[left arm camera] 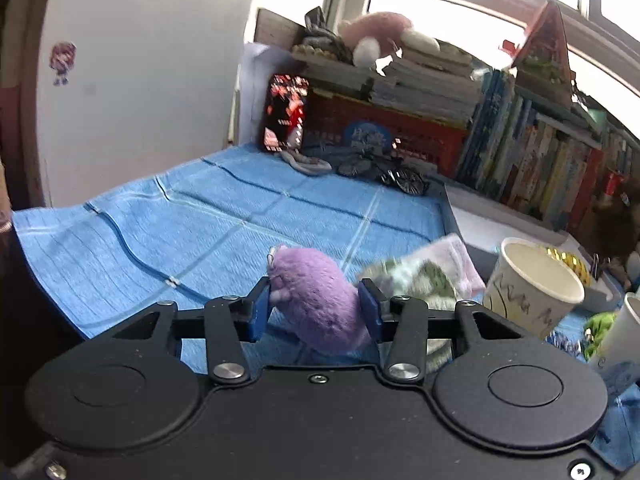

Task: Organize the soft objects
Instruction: 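Close the left gripper on the purple ball while the right gripper grasps the white paper, then carry the purple ball and white paper with both grippers over the tray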

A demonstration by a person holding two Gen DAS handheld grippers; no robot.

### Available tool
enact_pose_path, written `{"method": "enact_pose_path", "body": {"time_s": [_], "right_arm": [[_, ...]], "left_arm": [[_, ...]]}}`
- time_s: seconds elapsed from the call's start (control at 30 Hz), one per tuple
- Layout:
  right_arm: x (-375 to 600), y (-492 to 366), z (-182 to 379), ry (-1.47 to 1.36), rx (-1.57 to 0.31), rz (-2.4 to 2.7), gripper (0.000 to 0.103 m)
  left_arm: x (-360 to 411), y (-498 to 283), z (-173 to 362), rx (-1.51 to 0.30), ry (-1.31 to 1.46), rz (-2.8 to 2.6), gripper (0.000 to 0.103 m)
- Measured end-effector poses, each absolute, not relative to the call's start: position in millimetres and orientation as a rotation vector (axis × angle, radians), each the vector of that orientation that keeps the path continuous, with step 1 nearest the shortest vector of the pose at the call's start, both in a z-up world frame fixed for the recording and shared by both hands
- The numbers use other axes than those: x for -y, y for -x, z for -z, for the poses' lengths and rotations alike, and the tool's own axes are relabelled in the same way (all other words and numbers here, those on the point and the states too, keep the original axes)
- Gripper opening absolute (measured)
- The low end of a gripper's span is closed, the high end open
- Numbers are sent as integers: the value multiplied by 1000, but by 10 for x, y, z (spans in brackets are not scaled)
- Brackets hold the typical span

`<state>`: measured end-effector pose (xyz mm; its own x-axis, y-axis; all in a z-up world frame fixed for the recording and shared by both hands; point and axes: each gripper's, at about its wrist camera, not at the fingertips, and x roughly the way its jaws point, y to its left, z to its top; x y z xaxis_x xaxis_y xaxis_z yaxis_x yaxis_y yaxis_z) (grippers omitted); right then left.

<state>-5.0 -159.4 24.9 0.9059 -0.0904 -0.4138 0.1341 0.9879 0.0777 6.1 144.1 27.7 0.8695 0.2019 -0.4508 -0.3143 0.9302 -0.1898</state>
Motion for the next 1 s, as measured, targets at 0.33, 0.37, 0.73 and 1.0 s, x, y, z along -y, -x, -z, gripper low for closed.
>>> {"method": "enact_pose_path", "body": {"time_s": [0.33, 0.37, 0.73, 1.0], "right_arm": [[1715, 65, -584, -124, -338, 112, 39], [1726, 56, -619, -124, -331, 108, 39], [1930, -177, -1035, -169, -274, 75, 39], [2084, -518, -1309, -206, -267, 36, 39]], "left_arm": [[-1479, -124, -606, -373, 240, -231, 44], [-1475, -147, -647, -371, 244, -217, 44], [-1276, -500, -1148, -349, 214, -36, 44], [-1111, -957, -1491, -407, 228, 100, 44]]}}
